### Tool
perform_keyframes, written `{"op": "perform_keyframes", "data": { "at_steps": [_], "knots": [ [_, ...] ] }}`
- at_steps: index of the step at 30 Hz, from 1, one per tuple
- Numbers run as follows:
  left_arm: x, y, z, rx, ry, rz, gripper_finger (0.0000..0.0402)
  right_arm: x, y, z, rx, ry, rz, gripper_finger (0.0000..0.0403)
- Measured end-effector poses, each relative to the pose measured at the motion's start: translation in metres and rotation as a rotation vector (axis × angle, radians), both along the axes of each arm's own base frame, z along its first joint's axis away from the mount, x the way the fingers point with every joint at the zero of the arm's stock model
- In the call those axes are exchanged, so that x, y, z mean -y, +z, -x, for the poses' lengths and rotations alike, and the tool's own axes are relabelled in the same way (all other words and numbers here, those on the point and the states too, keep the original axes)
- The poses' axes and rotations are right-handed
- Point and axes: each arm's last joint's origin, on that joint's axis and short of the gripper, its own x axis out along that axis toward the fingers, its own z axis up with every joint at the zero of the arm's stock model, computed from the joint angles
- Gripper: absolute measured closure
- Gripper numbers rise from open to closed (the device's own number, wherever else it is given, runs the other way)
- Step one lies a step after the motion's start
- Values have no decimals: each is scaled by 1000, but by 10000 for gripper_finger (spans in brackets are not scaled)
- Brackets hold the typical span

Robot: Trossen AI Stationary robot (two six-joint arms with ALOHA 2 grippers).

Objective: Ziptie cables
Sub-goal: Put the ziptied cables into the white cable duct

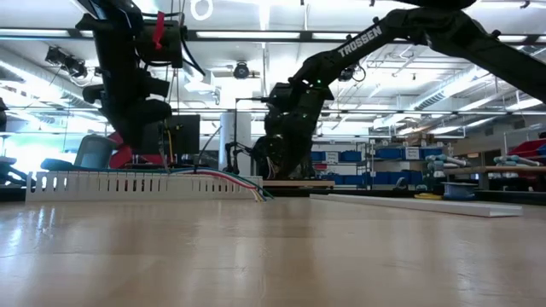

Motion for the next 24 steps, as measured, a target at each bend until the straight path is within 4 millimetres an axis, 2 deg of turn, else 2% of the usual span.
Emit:
{"op": "perform_keyframes", "data": {
  "at_steps": [5, 10, 18, 24],
  "knots": [
    [-1, 0, 0, -7, 4, -23, 264, 15, -2, 17, -13, -59, -12, 403],
    [-2, 1, -1, 3, 10, -56, 264, 11, -1, 50, 28, -141, 3, 403],
    [-8, 7, -17, 104, -93, -124, 264, -40, 6, 113, 122, -242, 107, 403],
    [-14, 13, -28, 183, -167, -180, 264, -78, -10, 134, 244, -267, 81, 403]
  ]
}}
